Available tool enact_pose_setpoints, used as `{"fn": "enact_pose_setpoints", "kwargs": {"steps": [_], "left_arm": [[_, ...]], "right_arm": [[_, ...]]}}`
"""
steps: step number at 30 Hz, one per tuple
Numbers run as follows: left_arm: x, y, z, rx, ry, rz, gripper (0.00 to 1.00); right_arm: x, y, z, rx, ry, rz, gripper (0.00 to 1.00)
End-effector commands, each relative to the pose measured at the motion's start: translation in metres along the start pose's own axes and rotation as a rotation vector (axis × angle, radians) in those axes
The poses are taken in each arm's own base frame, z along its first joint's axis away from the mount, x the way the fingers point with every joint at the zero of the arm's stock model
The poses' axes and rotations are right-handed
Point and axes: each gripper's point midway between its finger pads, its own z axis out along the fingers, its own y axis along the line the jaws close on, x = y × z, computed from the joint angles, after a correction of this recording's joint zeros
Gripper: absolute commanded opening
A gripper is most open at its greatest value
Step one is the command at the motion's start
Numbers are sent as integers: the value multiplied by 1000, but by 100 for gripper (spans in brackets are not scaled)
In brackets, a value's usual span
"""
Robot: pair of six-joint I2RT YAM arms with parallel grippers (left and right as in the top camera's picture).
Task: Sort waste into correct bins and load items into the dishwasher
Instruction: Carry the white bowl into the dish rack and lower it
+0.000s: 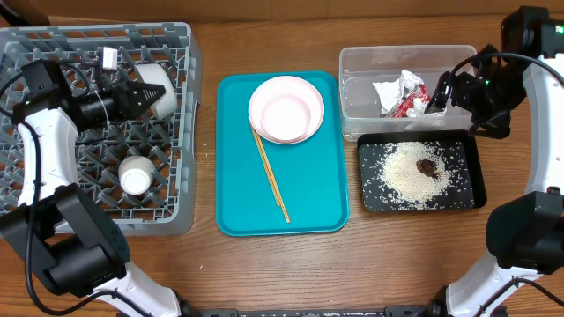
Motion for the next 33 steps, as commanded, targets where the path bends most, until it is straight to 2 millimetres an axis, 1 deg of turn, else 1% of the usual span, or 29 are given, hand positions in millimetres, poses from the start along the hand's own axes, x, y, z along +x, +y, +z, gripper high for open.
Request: {"fn": "enact_pose_setpoints", "kwargs": {"steps": [1, 4, 6, 11, 14, 19, 22, 24, 26, 28, 31, 33], "left_arm": [[-11, -5, -1, 40, -30, 69, 4], [-18, -3, -2, 30, -47, 120, 4], [-21, 3, -2, -5, -51, 144, 4], [-21, 20, -2, -102, -37, 190, 4], [-20, 26, -2, -138, -28, 200, 4], [-19, 25, -2, -134, -26, 221, 4], [-20, 18, -1, -91, -33, 240, 4], [-18, 18, -1, -86, -33, 243, 4], [-17, 21, 1, -84, -29, 234, 4], [-10, 32, 7, -61, -18, 197, 4], [-5, 39, 12, -35, -11, 168, 4], [1, 49, 17, -25, -1, 139, 4]], "right_arm": [[3, 5, -14, -16, -45, -11, 100], [3, 5, -14, -16, -42, -10, 100], [3, 5, -14, -15, -42, -10, 100], [4, 5, -14, -15, -39, -9, 100], [4, 5, -14, -15, -39, -9, 100], [4, 5, -14, -15, -38, -9, 100], [4, 5, -14, -15, -38, -9, 100], [4, 5, -14, -15, -38, -9, 100], [4, 5, -14, -15, -38, -9, 100], [4, 5, -14, -15, -38, -9, 100], [4, 5, -14, -15, -38, -9, 100], [4, 5, -14, -15, -38, -9, 100]]}}
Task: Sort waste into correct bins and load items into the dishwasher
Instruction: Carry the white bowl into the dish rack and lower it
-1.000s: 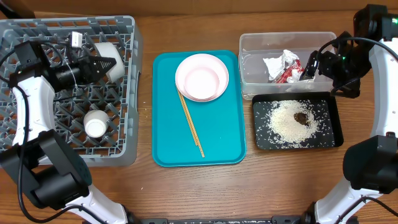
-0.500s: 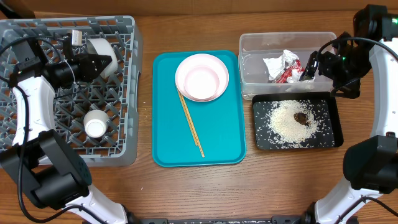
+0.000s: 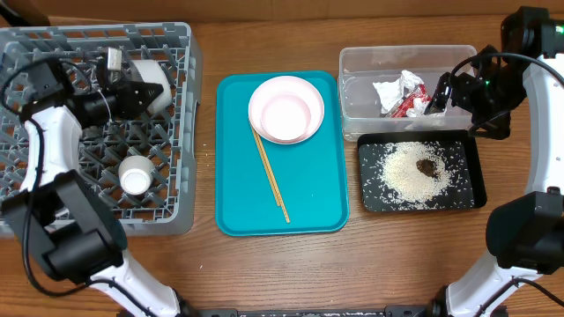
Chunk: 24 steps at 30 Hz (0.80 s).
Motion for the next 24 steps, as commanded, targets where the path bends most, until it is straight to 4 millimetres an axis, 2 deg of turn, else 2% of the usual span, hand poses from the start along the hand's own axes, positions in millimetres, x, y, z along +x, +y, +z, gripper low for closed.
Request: {"fn": "enact_pose_setpoints", "kwargs": {"steps": [1, 5, 10, 13, 16, 18, 20, 21, 22, 24], "left_arm": [[6, 8, 6, 41, 1, -12, 4], [9, 17, -3, 18, -3, -48, 4], [19, 38, -30, -53, -9, -138, 4], [36, 55, -43, -149, 36, -209, 10], [57, 67, -53, -235, 106, -284, 9], [61, 65, -57, -232, 112, -321, 17], [66, 65, -65, -232, 113, -366, 38], [67, 64, -67, -232, 114, -376, 41], [67, 64, -70, -232, 110, -385, 49], [63, 59, -75, -229, 100, -387, 52]], "right_arm": [[3, 5, -14, -16, -45, -11, 100], [3, 5, -14, -16, -45, -11, 100], [3, 5, -14, -16, -45, -11, 100], [3, 5, -14, -16, -45, -11, 100], [3, 5, -14, -16, -45, -11, 100], [3, 5, -14, -16, -45, -11, 100], [3, 5, -14, -16, -45, -11, 100], [3, 5, -14, -16, -45, -11, 100], [3, 5, -14, -15, -45, -11, 100], [3, 5, -14, -15, -45, -11, 100]]}}
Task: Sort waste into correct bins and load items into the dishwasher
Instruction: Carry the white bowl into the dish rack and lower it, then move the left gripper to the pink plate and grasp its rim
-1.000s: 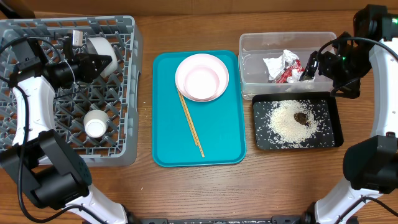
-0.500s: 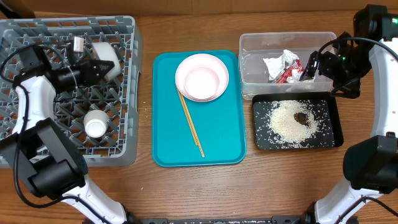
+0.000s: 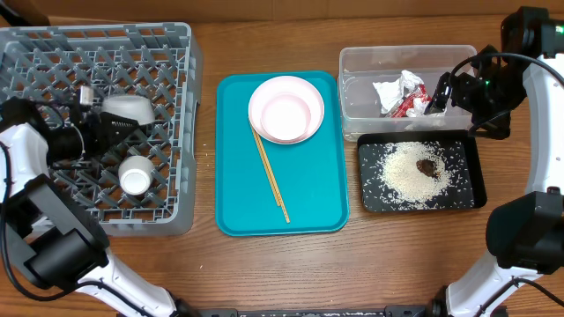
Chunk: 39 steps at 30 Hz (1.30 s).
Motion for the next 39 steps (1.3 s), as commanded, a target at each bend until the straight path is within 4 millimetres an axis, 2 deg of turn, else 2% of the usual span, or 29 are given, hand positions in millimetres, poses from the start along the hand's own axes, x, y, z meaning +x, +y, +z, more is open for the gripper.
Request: {"fn": "enact_pose_setpoints", "kwargs": {"steps": [1, 2, 5, 6, 10, 11, 14, 17, 19, 20, 21, 22, 23, 24, 26, 28, 29, 33, 37, 39], "left_arm": [[-5, -4, -12, -12, -20, 9, 53], [-8, -13, -19, -19, -37, 34, 59], [-13, -37, -35, -40, -72, 98, 63], [-14, -60, -44, -51, -90, 153, 65], [-7, -105, -43, -81, -71, 258, 66], [-2, -124, -34, -85, -46, 311, 66], [15, -163, -3, -122, 36, 432, 67], [35, -200, 38, -139, 119, 558, 67], [54, -230, 77, -158, 168, 700, 67], [57, -235, 86, -167, 176, 731, 67], [66, -248, 106, -193, 189, 812, 69], [68, -251, 111, -203, 190, 831, 70], [78, -261, 134, -239, 199, 909, 73], [83, -264, 145, -257, 205, 939, 74], [100, -268, 178, -298, 233, 1007, 77], [113, -264, 202, -326, 265, 1042, 78], [120, -256, 220, -357, 289, 1063, 77], [131, -226, 259, -432, 331, 1058, 72], [145, -186, 282, -488, 421, 1026, 56], [146, -176, 283, -524, 437, 1020, 33]], "right_arm": [[3, 5, -14, -16, -45, -11, 100], [3, 5, -14, -16, -45, -11, 100], [3, 5, -14, -16, -45, -10, 100], [3, 5, -14, -12, -45, -10, 100], [1, -1, -15, 15, -51, 3, 100], [0, -10, -15, 67, -62, 43, 100], [-4, -31, -18, 181, -95, 134, 100], [-4, -31, -18, 180, -95, 133, 100], [-4, -30, -18, 180, -95, 133, 100], [-4, -30, -18, 180, -95, 133, 100], [-4, -30, -18, 180, -94, 133, 100], [-4, -30, -18, 179, -94, 133, 100], [-4, -29, -18, 173, -93, 132, 100], [-4, -29, -18, 170, -93, 132, 100], [-4, -29, -18, 169, -93, 132, 100], [-4, -29, -18, 170, -93, 132, 100], [-4, -29, -18, 170, -93, 132, 100], [-3, -27, -17, 161, -91, 131, 100], [-3, -26, -17, 159, -90, 131, 100], [-3, -26, -17, 158, -90, 131, 100]]}}
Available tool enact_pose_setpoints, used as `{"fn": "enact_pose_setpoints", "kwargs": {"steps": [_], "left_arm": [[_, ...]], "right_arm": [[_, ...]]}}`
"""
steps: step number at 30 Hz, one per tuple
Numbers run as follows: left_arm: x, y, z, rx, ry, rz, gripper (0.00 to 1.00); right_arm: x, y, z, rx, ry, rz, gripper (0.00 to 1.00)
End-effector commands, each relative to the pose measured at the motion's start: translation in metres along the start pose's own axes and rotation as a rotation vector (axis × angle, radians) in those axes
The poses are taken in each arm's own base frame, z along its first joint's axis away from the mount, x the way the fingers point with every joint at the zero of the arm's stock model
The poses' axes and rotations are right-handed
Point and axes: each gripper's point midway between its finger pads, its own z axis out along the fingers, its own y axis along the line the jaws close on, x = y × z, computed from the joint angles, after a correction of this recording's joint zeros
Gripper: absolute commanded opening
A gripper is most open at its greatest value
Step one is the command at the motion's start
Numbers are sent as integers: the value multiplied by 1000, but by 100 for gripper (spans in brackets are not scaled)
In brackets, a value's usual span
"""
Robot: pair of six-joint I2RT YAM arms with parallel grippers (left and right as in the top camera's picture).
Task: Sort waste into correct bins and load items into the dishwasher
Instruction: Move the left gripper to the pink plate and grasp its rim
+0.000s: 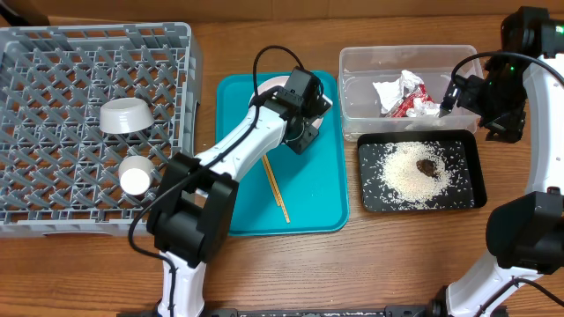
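Note:
In the overhead view my left arm reaches across the teal tray [308, 207]. Its gripper [304, 119] sits over the pink-white bowl [267, 88], of which only a sliver shows; whether the fingers are open or hold the bowl is hidden. A pair of chopsticks [274, 183] lies on the tray. In the grey dish rack [53, 53] a white bowl [123, 115] lies tilted, with a white cup [135, 179] below it. My right gripper [448, 97] hangs at the right rim of the clear bin [352, 62], and its jaw state is unclear.
Crumpled wrappers [404, 95] lie in the clear bin. A black tray [471, 189] in front of it holds scattered rice and a dark scrap [426, 165]. Bare wooden table shows between rack, tray and bins.
My left arm has left the rack and now reaches over the pink-white bowl on the teal tray. The white bowl stays in the rack, let go. My right arm has shifted slightly right.
My left gripper first held the white bowl over the back of the rack. It then had it lower and further left, near the cup. Now the bowl rests there alone and the left arm is over the tray. The right gripper stayed by the clear bin.

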Motion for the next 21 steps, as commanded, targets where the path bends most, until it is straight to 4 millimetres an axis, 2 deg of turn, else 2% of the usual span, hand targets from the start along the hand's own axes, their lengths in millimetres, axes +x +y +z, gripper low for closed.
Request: {"fn": "enact_pose_setpoints", "kwargs": {"steps": [1, 4, 5, 10, 16, 21], "left_arm": [[6, 12, 10, -56, 36, -36, 21], [4, 12, 9, -57, 29, -36, 6], [4, 12, 8, -57, 28, -36, 4], [-17, 17, -16, -68, -23, -58, 4], [-45, 30, -67, -84, -105, -120, 4], [-50, 48, -100, -51, -168, -177, 4]], "right_arm": [[2, 1, -15, -19, -46, 1, 100], [2, 1, -15, -19, -46, 1, 100], [2, 1, -15, -19, -46, 1, 100], [2, 1, -15, -18, -46, 2, 100], [2, 1, -15, -18, -45, 2, 100], [2, 1, -15, -18, -45, 2, 100]]}}
